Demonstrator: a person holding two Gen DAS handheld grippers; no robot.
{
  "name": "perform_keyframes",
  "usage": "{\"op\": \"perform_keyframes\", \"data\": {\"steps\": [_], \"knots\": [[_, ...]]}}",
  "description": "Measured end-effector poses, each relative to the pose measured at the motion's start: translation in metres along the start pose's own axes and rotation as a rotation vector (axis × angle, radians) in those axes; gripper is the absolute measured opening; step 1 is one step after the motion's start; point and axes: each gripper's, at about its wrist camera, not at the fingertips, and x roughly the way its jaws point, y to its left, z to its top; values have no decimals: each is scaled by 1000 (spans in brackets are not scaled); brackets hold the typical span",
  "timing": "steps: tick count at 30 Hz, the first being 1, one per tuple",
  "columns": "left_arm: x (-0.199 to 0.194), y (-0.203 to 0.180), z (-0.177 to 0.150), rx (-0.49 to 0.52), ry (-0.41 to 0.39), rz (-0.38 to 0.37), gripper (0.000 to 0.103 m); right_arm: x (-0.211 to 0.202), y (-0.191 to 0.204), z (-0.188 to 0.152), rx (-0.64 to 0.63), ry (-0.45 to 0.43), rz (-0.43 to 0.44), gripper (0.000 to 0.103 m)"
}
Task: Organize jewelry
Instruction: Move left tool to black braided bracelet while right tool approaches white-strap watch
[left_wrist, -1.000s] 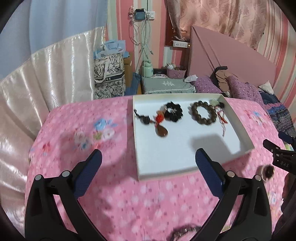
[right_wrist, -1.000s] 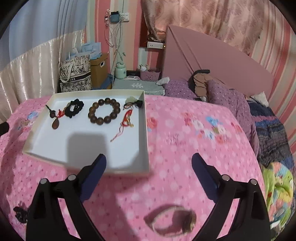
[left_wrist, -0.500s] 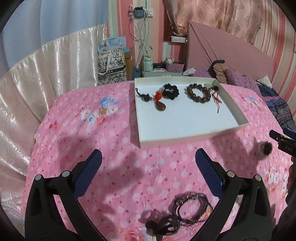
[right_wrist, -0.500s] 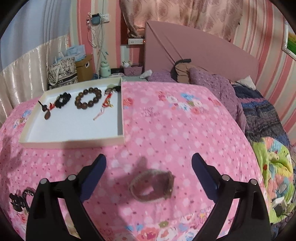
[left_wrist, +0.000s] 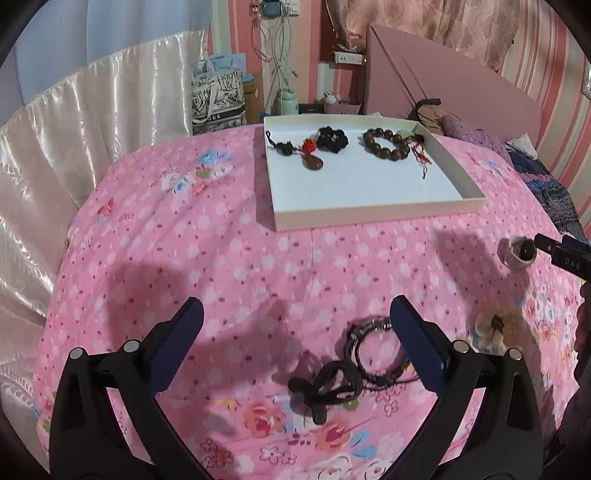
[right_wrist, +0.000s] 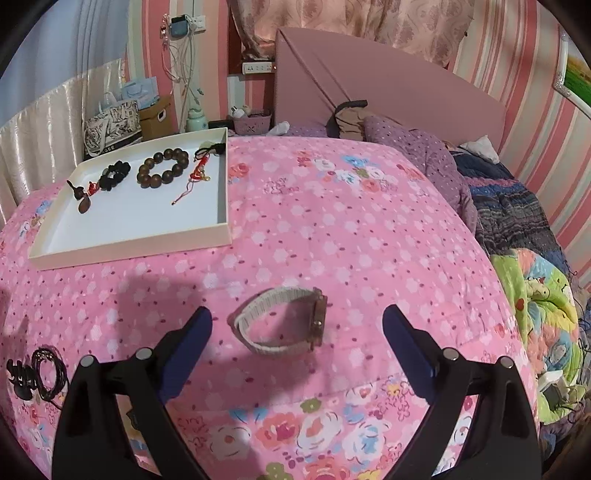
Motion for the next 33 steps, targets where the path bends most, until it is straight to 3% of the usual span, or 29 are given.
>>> {"op": "perform_keyframes", "data": {"steps": [18,20,23,28,33], "knots": [[20,-11,-10,16,72,-31,99,6,-5,-6,7,36,-13,92],[23,-15,-11,31,81,-32,99,9,-8,-5,12,46,-24,89],[29,-20,-11,45,103,-32,96,18,-11,-4,27,87,-7,71],[41,-26,-11,60,146,-48,86,31,-12,-5,49,116,3,62],[53,-34,-13,79,186,-66,74,43,-11,-4,52,128,-8,62]]}}
